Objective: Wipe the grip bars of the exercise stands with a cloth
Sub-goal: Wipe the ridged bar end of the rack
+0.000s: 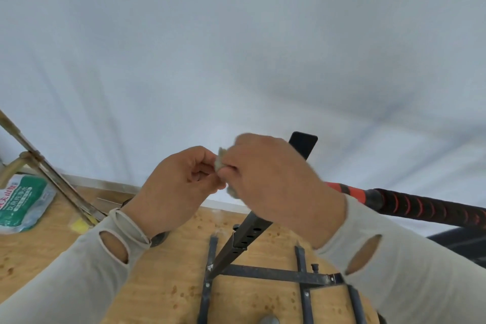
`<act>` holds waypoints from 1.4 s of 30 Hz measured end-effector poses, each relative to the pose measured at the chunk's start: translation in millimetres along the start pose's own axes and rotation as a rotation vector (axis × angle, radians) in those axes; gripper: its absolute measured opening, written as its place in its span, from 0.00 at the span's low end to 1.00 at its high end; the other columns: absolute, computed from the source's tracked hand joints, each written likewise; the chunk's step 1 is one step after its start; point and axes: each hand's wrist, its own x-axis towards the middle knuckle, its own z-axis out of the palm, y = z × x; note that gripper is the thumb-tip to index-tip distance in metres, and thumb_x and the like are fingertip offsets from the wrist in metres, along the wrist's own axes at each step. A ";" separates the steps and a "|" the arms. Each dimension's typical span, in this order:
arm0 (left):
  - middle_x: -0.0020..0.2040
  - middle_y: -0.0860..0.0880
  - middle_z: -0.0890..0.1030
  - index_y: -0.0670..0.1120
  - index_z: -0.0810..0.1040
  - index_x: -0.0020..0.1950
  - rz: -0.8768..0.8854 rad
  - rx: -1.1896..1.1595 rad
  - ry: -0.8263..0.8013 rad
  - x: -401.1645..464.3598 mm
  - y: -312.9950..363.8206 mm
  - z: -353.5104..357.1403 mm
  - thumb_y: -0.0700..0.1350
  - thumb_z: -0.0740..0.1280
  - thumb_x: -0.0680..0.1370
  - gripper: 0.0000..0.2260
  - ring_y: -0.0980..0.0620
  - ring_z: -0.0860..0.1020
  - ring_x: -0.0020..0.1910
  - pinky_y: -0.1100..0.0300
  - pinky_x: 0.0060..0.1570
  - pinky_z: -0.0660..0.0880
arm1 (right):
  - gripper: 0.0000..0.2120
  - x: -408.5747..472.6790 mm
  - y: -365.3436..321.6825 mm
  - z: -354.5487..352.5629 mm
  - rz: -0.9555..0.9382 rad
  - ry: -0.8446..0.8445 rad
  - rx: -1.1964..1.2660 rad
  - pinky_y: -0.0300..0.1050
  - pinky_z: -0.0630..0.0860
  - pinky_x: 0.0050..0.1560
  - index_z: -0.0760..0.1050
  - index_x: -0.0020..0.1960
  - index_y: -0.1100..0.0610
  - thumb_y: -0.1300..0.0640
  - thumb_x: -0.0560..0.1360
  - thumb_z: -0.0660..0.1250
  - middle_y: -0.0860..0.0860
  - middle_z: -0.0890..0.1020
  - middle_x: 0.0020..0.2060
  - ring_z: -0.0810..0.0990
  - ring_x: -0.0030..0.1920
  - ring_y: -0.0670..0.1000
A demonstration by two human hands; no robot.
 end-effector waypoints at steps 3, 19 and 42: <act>0.44 0.49 0.87 0.47 0.82 0.50 -0.015 -0.032 0.006 -0.5 -0.5 -0.4 0.40 0.71 0.78 0.03 0.50 0.86 0.45 0.51 0.54 0.82 | 0.06 12.2 -1.1 7.3 0.012 -0.025 0.079 0.43 0.73 0.40 0.78 0.55 0.54 0.55 0.82 0.63 0.50 0.75 0.51 0.72 0.45 0.48; 0.46 0.51 0.87 0.50 0.81 0.52 -0.024 -0.065 0.044 -1.2 -2.1 3.3 0.44 0.73 0.77 0.05 0.51 0.86 0.47 0.52 0.55 0.81 | 0.07 -11.5 16.5 -9.2 0.148 -0.144 -0.224 0.43 0.58 0.30 0.74 0.48 0.52 0.63 0.76 0.61 0.48 0.71 0.34 0.68 0.32 0.49; 0.45 0.48 0.87 0.46 0.82 0.52 -0.064 -0.170 0.069 -7.1 0.2 8.9 0.41 0.74 0.76 0.05 0.50 0.86 0.46 0.57 0.51 0.81 | 0.04 -1.0 6.2 -24.4 0.096 -0.264 -0.252 0.44 0.63 0.30 0.71 0.45 0.54 0.62 0.77 0.62 0.48 0.71 0.34 0.70 0.32 0.49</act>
